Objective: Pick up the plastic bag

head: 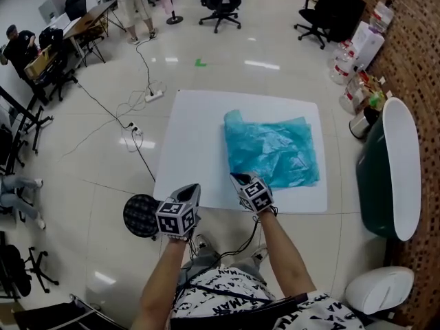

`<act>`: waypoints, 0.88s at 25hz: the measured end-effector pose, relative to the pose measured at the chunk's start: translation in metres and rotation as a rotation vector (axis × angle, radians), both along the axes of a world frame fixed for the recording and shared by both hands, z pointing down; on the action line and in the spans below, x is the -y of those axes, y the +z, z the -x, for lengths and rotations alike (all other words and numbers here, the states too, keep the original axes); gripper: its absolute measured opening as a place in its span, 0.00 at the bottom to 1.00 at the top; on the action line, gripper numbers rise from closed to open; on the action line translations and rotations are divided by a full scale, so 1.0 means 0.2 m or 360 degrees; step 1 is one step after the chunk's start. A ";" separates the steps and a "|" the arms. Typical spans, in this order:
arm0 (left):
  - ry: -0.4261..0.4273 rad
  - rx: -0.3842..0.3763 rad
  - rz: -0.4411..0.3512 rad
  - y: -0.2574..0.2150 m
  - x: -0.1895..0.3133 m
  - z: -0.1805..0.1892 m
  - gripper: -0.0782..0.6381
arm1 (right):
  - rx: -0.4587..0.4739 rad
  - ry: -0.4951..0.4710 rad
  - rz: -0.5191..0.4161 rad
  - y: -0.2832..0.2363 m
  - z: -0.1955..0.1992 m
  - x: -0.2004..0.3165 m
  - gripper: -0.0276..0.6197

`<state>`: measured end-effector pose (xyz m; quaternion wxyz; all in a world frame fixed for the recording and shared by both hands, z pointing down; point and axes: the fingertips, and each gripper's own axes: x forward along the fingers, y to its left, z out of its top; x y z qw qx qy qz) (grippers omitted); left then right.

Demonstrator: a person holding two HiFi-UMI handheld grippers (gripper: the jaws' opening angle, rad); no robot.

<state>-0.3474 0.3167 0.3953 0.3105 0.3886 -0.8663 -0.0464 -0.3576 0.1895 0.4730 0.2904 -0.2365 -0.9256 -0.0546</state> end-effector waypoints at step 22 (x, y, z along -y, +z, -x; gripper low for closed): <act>0.0269 -0.0153 0.0010 0.34 0.20 0.09 0.11 | -0.0184 0.0074 -0.0023 0.21 -0.07 0.01 0.37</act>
